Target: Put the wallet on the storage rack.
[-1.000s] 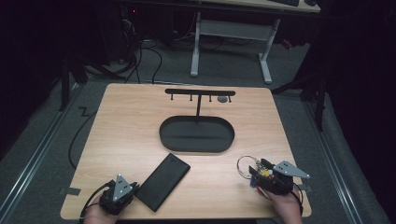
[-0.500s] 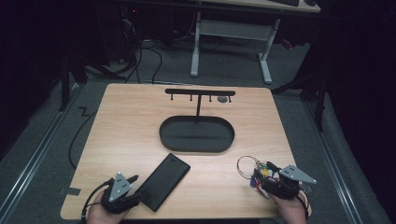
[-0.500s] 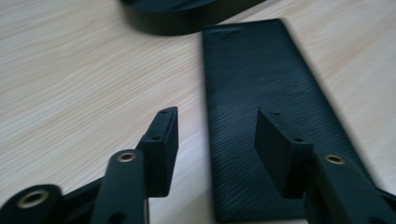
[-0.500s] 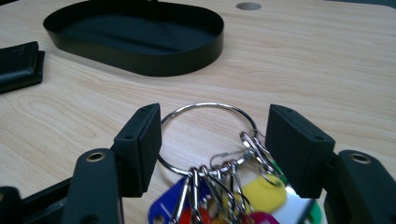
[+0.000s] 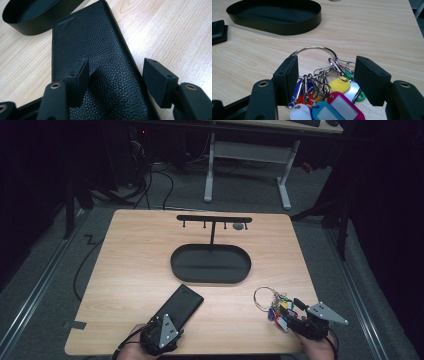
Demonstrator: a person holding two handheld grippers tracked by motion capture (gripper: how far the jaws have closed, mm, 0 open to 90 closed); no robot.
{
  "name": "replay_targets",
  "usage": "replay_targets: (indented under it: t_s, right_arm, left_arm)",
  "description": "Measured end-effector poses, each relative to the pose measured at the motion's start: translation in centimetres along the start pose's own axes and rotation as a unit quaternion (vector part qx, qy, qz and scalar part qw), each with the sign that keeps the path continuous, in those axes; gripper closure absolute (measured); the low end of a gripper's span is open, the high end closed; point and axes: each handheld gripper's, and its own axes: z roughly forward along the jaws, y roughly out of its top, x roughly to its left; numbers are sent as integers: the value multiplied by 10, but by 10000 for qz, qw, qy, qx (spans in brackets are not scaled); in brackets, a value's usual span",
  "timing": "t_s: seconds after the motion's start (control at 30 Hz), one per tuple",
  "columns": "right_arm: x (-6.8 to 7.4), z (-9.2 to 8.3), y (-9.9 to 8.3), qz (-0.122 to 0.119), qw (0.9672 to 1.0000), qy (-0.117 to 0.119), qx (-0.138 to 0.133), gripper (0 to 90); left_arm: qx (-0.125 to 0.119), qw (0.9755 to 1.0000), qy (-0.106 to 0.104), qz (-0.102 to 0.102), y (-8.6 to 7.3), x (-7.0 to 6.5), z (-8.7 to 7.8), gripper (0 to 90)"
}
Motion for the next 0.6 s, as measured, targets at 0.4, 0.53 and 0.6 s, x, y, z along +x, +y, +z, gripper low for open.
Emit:
replay_targets:
  t_s: [0.4,0.53,0.6]
  right_arm:
    - [3,6,3,6,10000,91,9,365]
    - [2,6,3,-2,9999,109,-6,365]
    - [2,7,4,5,9999,121,-15,365]
  left_arm:
    - [-66,9994,292,154,-3,-4,-7,706]
    - [-86,9991,379,143,-3,-2,-10,757]
    - [-148,9991,388,85,-2,0,-13,787]
